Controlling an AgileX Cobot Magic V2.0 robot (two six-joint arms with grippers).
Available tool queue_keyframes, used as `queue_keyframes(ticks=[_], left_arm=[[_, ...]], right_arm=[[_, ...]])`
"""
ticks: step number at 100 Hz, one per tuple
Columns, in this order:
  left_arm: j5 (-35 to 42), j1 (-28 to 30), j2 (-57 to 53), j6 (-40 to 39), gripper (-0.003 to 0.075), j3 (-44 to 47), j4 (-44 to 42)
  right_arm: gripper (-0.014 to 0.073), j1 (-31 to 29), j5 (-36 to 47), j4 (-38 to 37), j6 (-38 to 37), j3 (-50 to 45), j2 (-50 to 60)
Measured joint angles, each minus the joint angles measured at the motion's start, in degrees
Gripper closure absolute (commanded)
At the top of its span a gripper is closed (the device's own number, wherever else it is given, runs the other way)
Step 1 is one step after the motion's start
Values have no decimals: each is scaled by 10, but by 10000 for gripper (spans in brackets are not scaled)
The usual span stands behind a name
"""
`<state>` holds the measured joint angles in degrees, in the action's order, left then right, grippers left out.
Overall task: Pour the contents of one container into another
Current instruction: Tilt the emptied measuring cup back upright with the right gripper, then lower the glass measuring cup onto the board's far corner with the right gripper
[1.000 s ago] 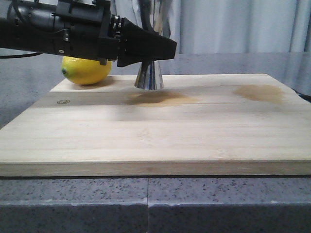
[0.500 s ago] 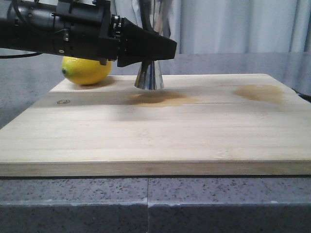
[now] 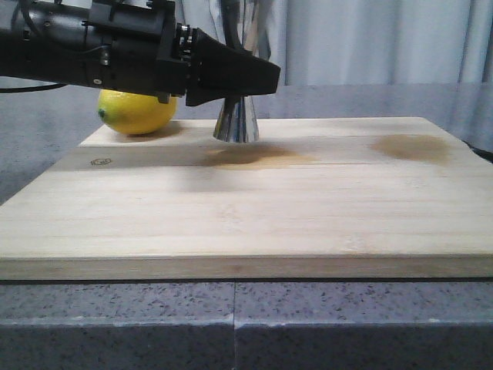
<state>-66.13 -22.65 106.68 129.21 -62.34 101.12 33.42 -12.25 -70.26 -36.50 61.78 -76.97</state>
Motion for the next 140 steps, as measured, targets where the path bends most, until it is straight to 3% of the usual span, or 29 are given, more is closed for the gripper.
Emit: queue_keyframes(ticks=[22, 44, 79, 126, 140], left_arm=[[0, 0, 0, 0, 659, 0, 0], [0, 0, 0, 0, 659, 0, 0], [0, 0, 0, 0, 659, 0, 0], [1, 0, 0, 0, 659, 0, 0], [1, 0, 0, 0, 659, 0, 0]], right_arm=[[260, -77, 46, 1, -130, -56, 25], [260, -164, 146, 1, -175, -131, 38], [259, -263, 291, 22, -178, -195, 38], [260, -267, 350, 23, -175, -204, 25], [260, -267, 379, 105, -94, -231, 25]])
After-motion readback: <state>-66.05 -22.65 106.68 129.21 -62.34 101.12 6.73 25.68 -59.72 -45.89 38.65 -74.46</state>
